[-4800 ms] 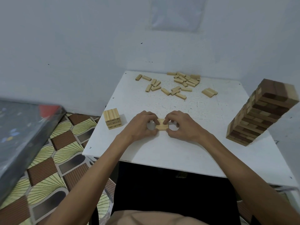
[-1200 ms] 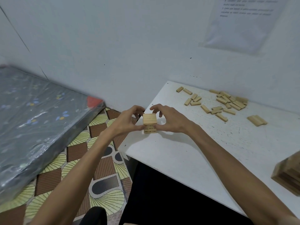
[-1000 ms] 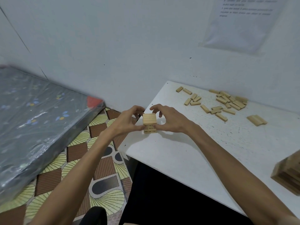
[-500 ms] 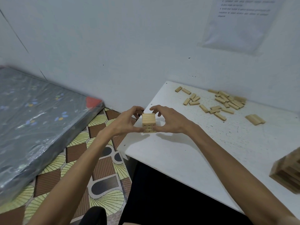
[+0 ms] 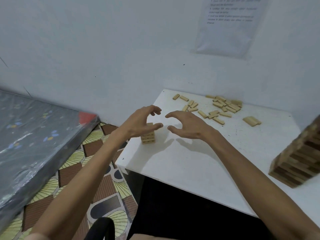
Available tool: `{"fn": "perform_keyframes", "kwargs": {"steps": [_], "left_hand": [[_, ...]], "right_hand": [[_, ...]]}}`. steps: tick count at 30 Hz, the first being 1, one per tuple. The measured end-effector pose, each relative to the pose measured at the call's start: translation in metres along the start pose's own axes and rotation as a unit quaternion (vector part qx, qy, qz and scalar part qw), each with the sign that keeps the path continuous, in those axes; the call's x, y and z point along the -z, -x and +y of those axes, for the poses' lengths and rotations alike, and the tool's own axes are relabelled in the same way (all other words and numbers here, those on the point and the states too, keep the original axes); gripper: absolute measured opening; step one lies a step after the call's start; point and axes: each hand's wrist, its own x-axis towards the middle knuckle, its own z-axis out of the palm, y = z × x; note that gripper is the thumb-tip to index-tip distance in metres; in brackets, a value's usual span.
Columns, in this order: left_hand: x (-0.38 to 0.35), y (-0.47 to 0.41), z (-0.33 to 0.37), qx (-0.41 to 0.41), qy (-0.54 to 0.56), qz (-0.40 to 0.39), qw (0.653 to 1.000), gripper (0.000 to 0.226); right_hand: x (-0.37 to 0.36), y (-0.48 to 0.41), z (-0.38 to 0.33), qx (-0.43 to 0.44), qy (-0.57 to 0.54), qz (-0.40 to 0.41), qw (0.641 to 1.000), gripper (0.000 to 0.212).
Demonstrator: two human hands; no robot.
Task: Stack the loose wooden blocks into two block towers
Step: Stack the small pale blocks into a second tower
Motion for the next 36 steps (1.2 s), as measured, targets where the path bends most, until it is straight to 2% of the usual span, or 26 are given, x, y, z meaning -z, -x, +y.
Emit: {"fn": "perform_keyframes", "kwargs": {"steps": [5,13,21,32,36], "left_hand": [[-0.022,-0.027,0.025,-0.050,-0.010,-0.027,0.998,0.046],[-0.069,-0.072,0.060,-0.081,0.005,-0.068,0.994,0.042],[-0.110,-0.114,0.080,-0.092,-0.022,-0.066,0.993,0.043],[-0.154,-0.176,0.074,0.003,-0.046,-0.045,0.998,0.044],[-0.173,-0.178,0.066,0.005,-0.027,-0.019,0.999,0.037]], "right_hand": [[0.018,0.028,0.023,-0.064,0.025,0.017,0.998,0.049],[0.036,0.075,0.075,-0.165,0.039,0.042,0.985,0.047],[0.033,0.081,0.125,-0.213,0.059,0.042,0.974,0.043],[0.005,0.040,0.159,-0.264,0.089,0.106,0.955,0.030],[-0.001,0.034,0.165,-0.269,0.087,0.138,0.949,0.023]]}}
